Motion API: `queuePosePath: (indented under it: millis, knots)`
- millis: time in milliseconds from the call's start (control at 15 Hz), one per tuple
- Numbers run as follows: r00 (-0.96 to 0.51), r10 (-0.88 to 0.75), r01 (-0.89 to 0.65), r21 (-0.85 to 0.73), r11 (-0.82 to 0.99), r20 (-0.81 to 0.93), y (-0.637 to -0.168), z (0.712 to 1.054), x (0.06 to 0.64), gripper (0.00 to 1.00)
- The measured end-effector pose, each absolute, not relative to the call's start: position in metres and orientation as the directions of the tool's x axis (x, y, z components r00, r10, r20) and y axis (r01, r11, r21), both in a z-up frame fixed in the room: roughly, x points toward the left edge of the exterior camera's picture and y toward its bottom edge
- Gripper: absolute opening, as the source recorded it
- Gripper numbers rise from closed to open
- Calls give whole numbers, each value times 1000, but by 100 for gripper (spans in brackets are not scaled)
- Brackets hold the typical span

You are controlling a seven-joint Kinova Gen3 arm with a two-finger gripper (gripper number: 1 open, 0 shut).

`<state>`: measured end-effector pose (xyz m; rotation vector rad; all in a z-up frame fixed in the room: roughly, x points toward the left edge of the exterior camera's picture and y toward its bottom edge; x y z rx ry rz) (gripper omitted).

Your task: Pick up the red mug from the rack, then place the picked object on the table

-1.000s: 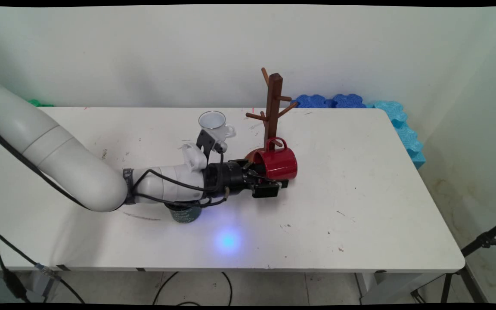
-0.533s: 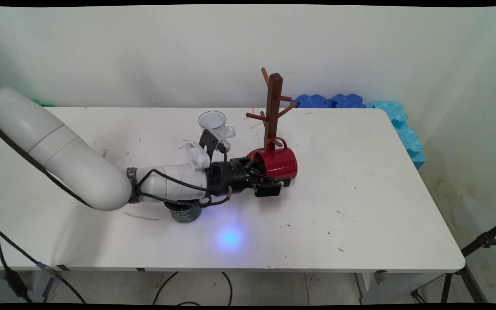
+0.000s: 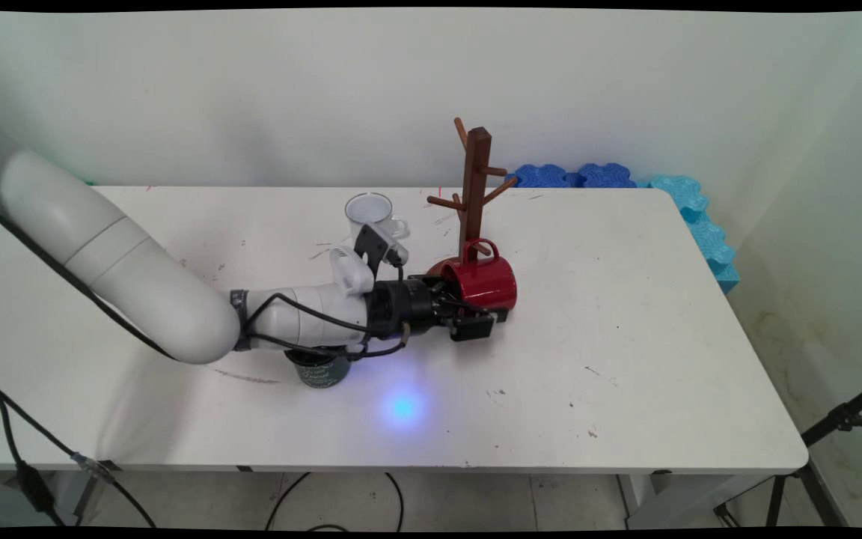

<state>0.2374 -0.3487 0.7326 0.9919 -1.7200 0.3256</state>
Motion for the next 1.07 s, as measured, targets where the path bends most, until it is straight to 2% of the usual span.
queuePosePath:
  millis: [1067]
  knots:
    - [-90, -442, -726, 245, 643, 892, -348, 741, 232, 0]
